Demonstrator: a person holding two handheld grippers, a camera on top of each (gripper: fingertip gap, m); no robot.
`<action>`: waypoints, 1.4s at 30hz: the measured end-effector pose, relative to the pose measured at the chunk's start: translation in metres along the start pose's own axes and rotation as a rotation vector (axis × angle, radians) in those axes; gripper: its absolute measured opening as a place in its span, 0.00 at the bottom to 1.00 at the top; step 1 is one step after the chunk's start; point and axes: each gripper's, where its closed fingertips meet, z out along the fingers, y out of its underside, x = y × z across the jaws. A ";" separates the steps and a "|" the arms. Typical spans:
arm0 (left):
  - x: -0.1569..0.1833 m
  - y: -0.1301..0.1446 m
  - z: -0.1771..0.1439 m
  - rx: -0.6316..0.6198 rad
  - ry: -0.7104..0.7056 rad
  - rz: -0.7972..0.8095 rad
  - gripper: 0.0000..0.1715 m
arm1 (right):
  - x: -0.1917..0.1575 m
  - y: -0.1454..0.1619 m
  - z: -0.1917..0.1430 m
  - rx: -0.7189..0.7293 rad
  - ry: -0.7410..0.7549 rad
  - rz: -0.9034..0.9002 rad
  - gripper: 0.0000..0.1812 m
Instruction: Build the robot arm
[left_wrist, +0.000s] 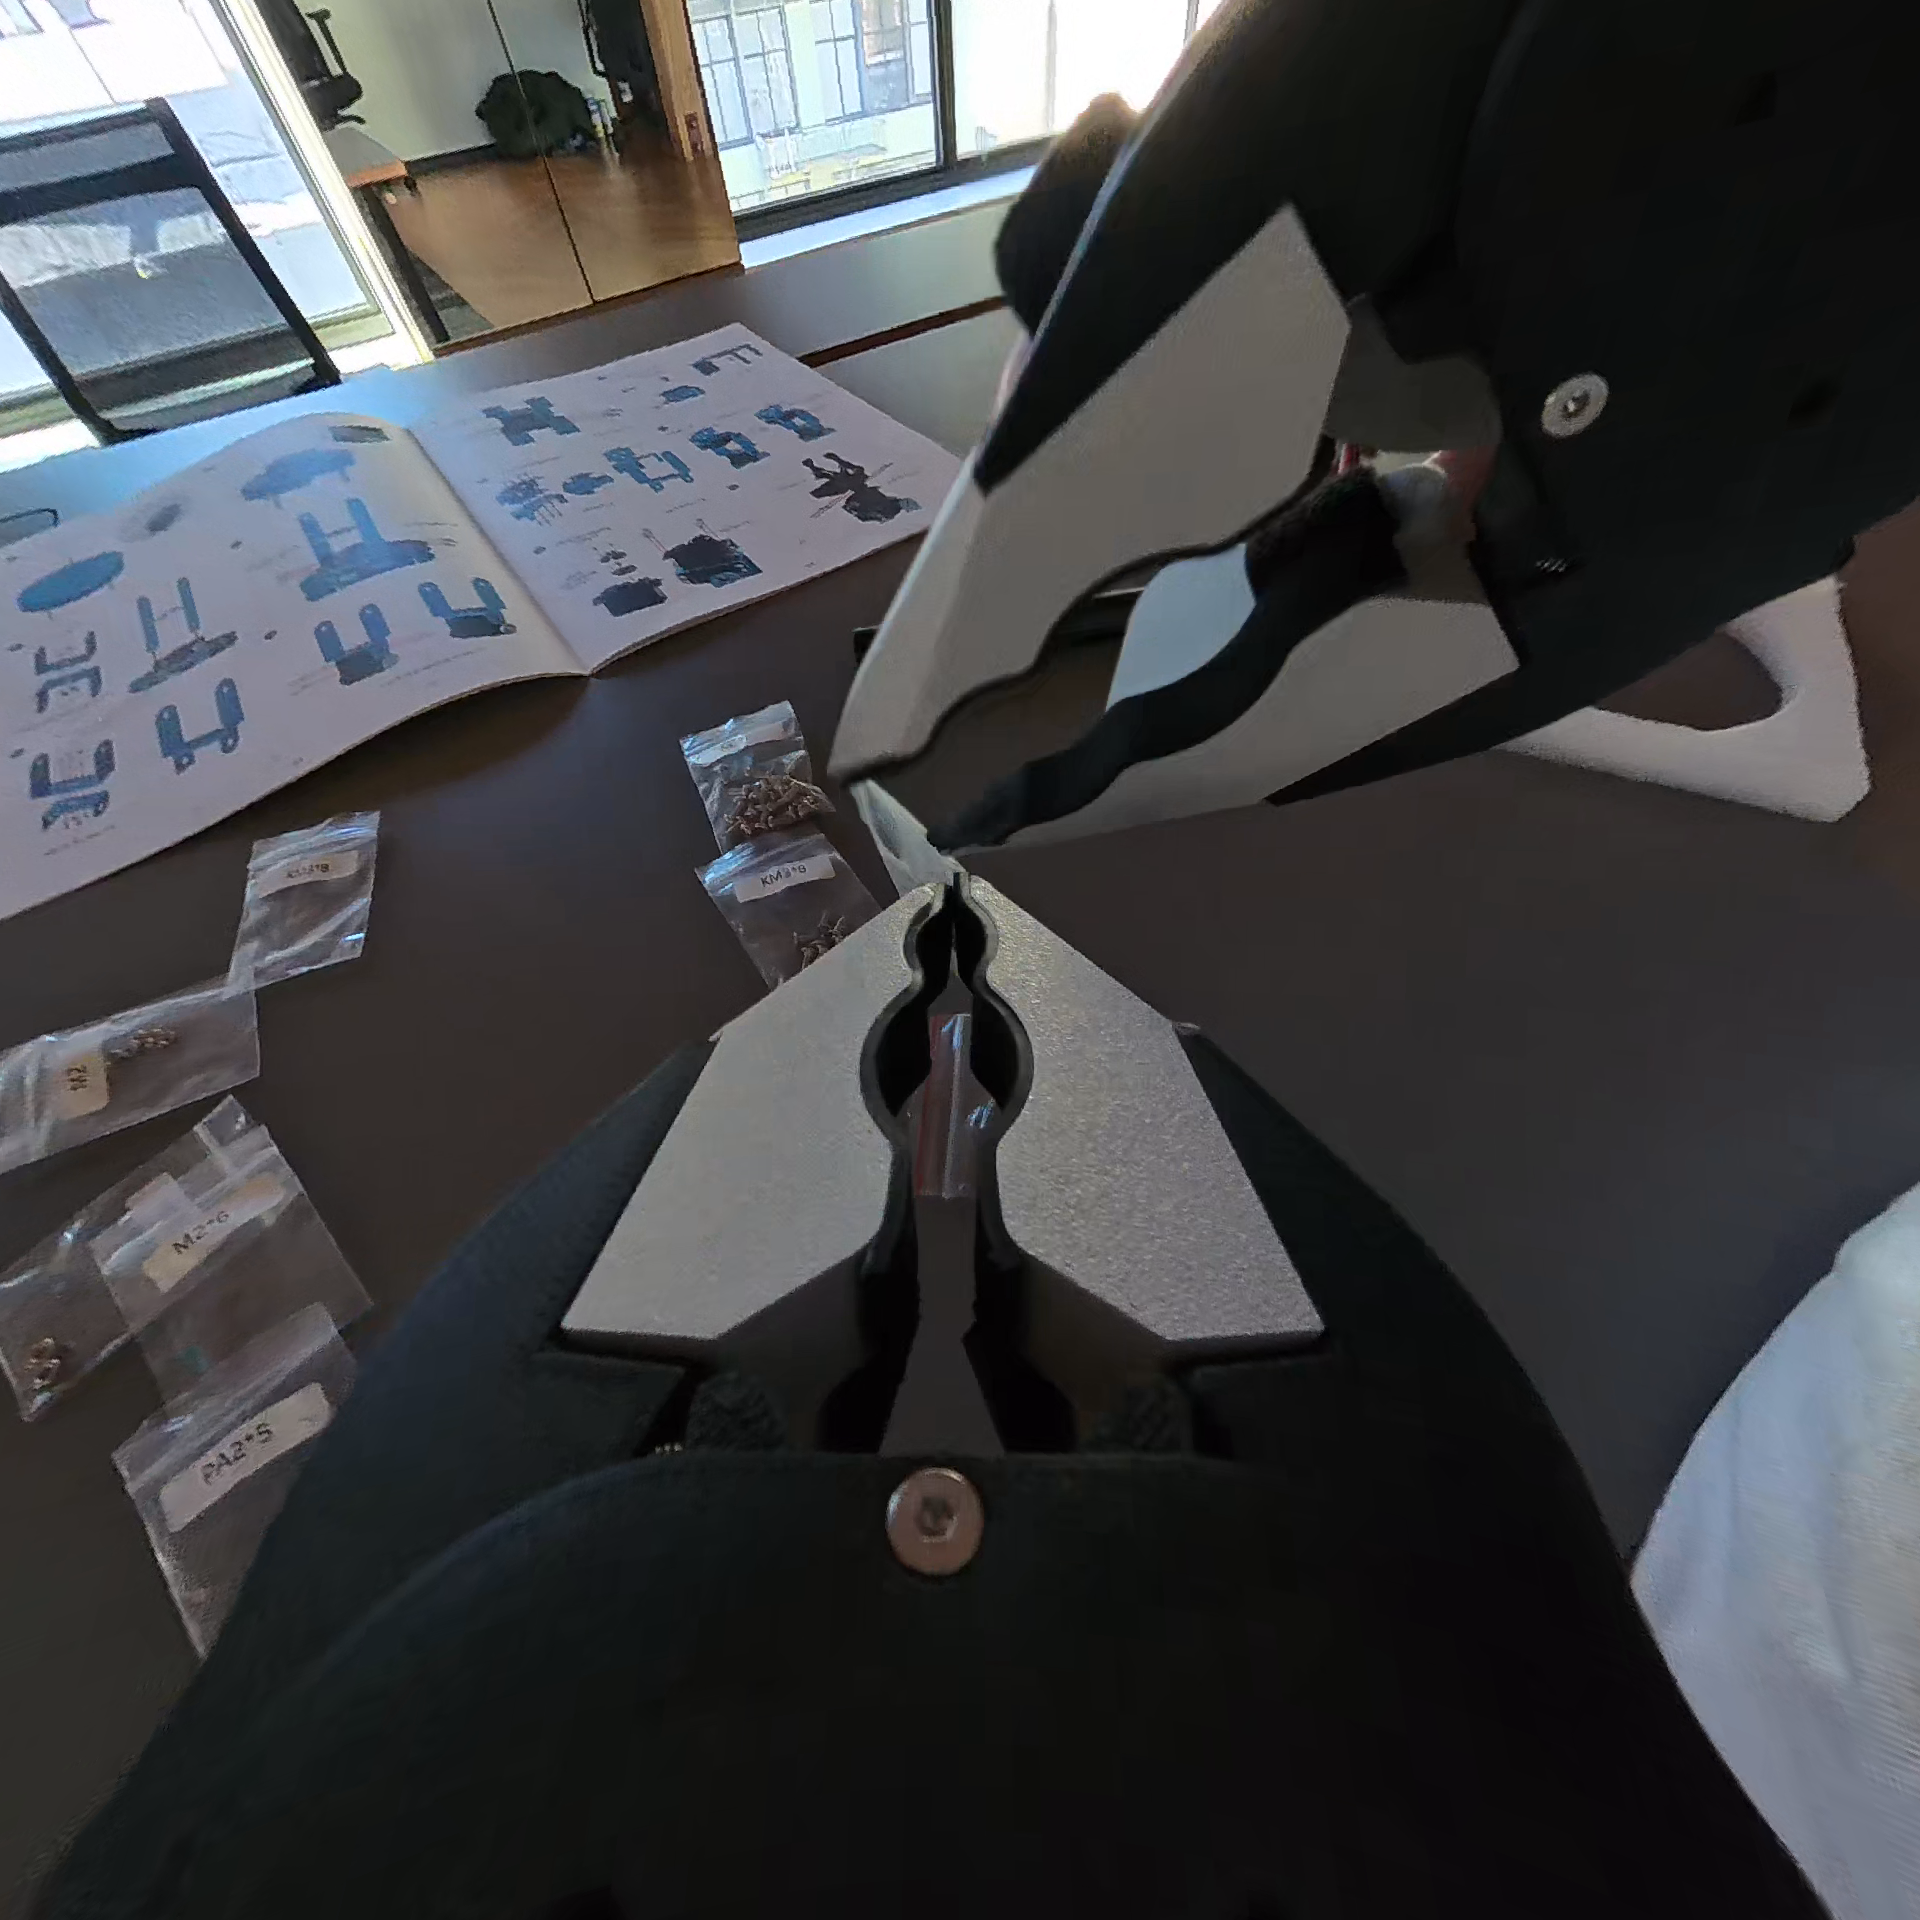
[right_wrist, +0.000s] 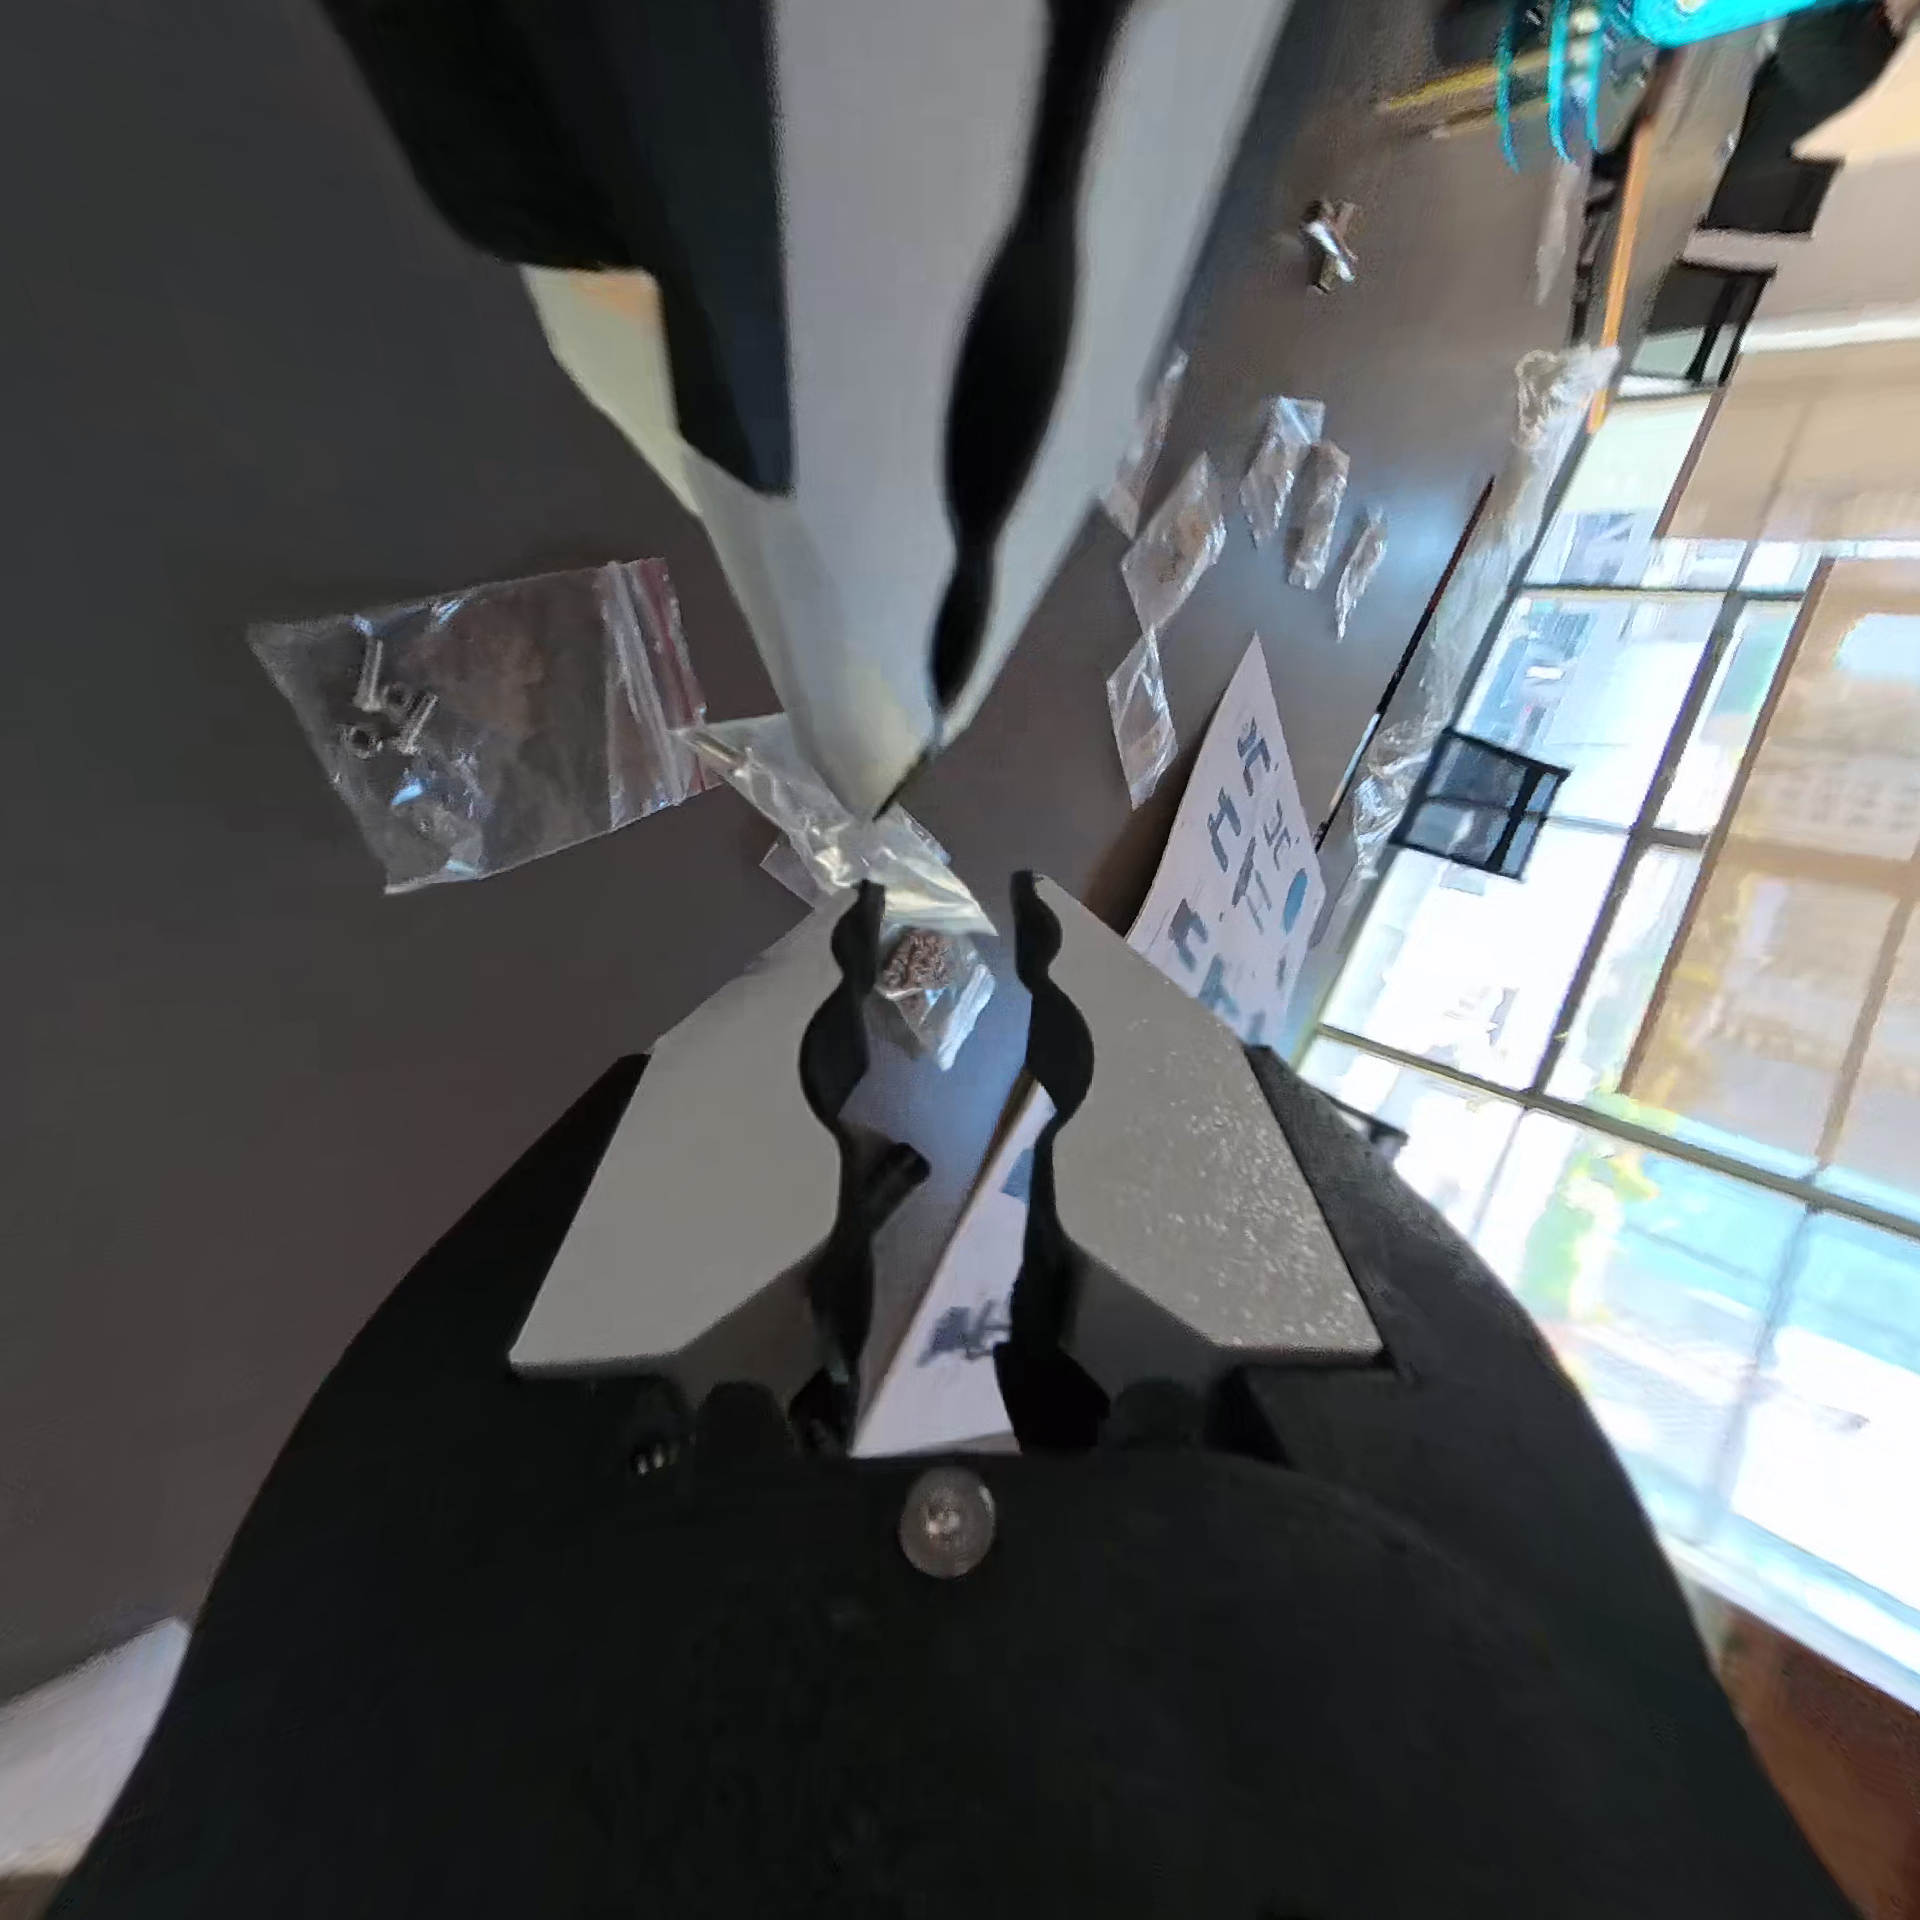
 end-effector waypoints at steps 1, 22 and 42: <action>-0.001 -0.001 -0.002 0.011 0.009 -0.022 0.00 | 0.002 0.003 -0.002 0.022 0.002 0.078 0.15; -0.018 -0.057 -0.060 0.420 0.359 -0.374 0.00 | 0.025 -0.026 -0.052 1.082 -0.801 1.195 0.12; -0.033 -0.065 -0.077 0.537 0.355 -0.567 0.13 | 0.066 -0.042 -0.067 1.059 -0.941 1.308 0.00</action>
